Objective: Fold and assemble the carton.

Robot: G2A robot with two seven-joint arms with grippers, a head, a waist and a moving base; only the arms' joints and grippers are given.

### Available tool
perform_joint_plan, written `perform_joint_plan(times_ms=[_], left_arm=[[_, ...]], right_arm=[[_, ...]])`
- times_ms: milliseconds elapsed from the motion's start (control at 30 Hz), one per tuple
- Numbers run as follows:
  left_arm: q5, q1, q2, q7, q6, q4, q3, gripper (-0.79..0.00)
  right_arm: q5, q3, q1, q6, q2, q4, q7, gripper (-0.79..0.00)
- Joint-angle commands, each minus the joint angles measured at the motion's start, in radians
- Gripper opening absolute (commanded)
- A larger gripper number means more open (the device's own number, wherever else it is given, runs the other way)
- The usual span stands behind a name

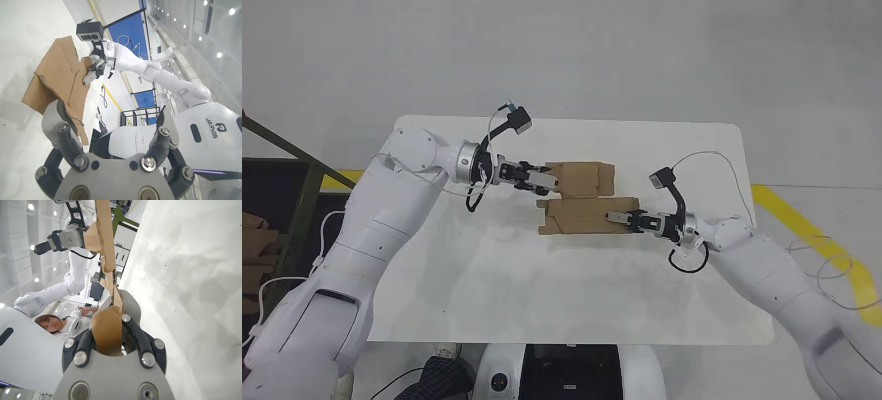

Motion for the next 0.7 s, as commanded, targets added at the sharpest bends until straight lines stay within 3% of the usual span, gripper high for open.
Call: perform_joint_plan(times_ms=[0, 667], left_arm=[[0.003, -0.001, -0.001, 0.001, 0.001, 0.002, 0.002, 0.000], [0.065, -0.002, -0.011, 0.080, -0.018, 0.024, 0.016, 0.000]], right_arm=[[0.002, 0.002, -0.002, -0.001, 0.001, -0.005, -0.001, -0.785], [0.010, 0.013, -0.018, -0.003, 0.008, -0.053, -0.003, -0.785]])
